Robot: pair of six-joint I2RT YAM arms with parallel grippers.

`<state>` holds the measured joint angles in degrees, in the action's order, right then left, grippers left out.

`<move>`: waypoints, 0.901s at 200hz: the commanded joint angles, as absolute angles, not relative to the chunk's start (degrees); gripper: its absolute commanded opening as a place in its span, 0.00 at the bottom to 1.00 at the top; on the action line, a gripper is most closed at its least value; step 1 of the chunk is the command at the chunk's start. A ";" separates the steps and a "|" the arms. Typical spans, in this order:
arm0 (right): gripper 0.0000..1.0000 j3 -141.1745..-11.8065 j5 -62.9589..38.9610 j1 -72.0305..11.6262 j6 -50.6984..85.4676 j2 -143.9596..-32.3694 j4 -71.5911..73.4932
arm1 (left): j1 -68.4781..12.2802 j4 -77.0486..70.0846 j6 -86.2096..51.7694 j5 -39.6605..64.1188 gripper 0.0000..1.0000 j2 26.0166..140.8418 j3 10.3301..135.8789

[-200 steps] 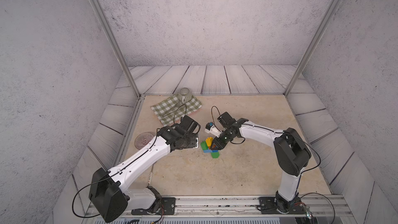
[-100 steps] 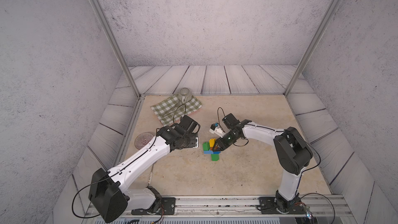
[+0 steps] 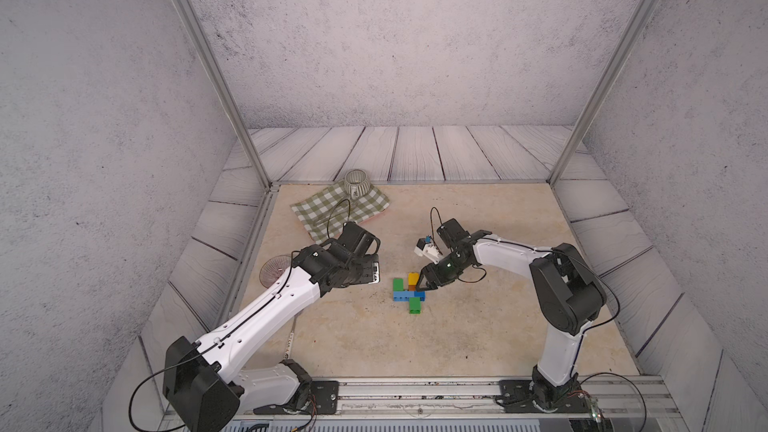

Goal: Assemble the number 4 with lego
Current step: Adjust the lego brick at the center of the board.

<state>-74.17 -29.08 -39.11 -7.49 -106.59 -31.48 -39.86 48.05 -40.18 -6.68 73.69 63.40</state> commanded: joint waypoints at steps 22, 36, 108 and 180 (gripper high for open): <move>0.39 -69.84 -39.59 -36.39 2.03 -107.48 -30.41 | -39.11 48.00 -39.04 -6.81 0.78 72.53 63.68; 0.39 -68.38 -40.68 -35.89 4.04 -107.58 -29.06 | -39.05 47.94 -38.89 -6.62 0.78 72.34 63.48; 0.50 -67.83 -36.62 -33.14 5.70 -107.16 -30.25 | -38.49 47.71 -38.90 -6.68 0.79 70.19 62.25; 0.70 -71.10 -28.10 -30.71 3.93 -102.95 -36.97 | -36.45 46.24 -35.08 -9.14 0.90 66.81 60.09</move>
<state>-69.80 -33.04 -31.07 4.64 -106.48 -33.10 -37.63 47.22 -38.15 -6.52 69.14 61.93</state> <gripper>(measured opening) 0.664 0.846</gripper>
